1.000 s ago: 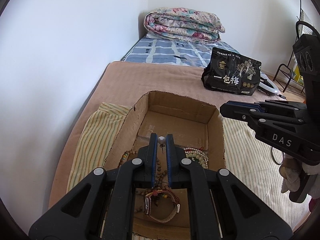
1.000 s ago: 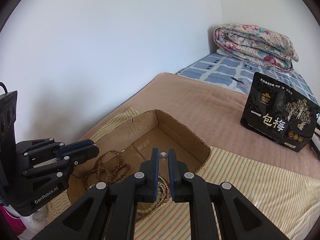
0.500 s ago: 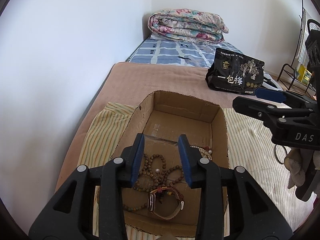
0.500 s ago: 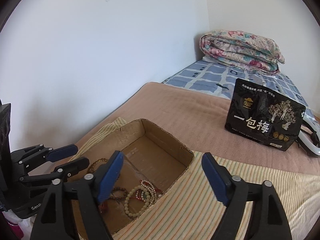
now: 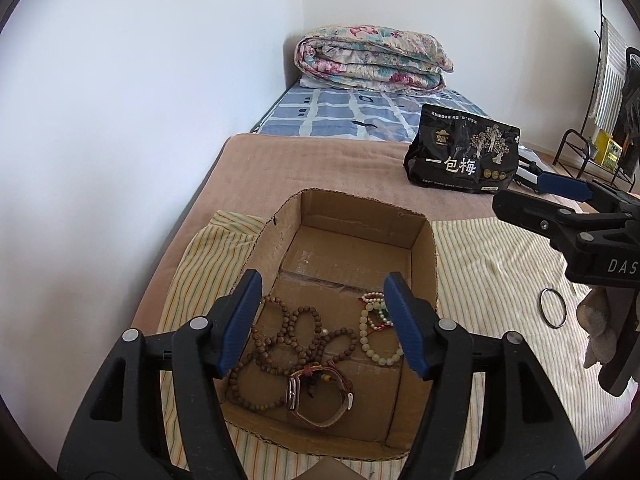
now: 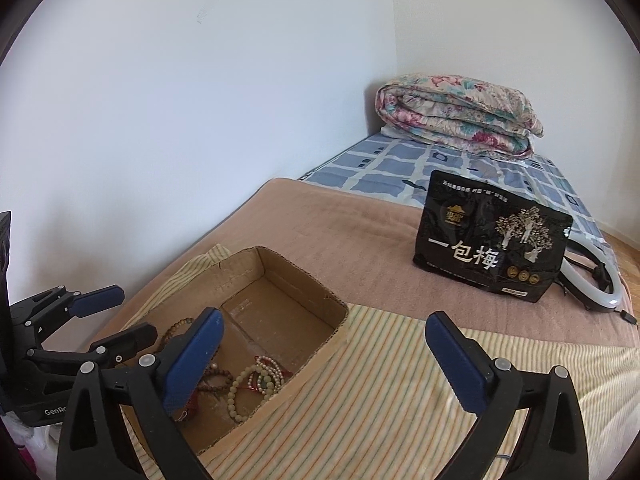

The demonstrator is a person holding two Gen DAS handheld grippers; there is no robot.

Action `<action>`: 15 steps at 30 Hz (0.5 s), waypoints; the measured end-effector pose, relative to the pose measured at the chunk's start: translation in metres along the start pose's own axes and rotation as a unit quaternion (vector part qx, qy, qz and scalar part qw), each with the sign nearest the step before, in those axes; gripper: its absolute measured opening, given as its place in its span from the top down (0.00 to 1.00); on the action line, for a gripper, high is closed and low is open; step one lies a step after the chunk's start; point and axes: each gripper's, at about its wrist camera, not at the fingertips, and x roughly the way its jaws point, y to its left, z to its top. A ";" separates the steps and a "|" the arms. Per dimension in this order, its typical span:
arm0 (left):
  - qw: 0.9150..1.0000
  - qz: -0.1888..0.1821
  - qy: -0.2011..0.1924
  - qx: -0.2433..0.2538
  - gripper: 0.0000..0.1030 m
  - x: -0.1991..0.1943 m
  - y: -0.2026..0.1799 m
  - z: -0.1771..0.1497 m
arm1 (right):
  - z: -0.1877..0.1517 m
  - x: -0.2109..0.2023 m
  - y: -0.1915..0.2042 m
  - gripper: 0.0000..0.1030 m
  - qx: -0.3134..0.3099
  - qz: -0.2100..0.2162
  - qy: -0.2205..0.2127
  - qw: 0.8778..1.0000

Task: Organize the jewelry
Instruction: 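Open both tools to drop the pearl studs into the box, then move right tool down to the dark blue bangle on the bed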

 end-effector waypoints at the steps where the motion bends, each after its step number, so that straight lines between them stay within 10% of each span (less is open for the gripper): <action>1: 1.000 0.000 -0.001 0.002 0.36 -0.002 -0.002 -0.001 | 0.000 -0.003 -0.001 0.00 0.000 -0.003 -0.002 1.000; 15: 1.000 0.006 -0.013 0.014 0.30 -0.038 -0.028 -0.007 | -0.025 -0.052 -0.042 0.00 0.011 -0.049 -0.008 0.999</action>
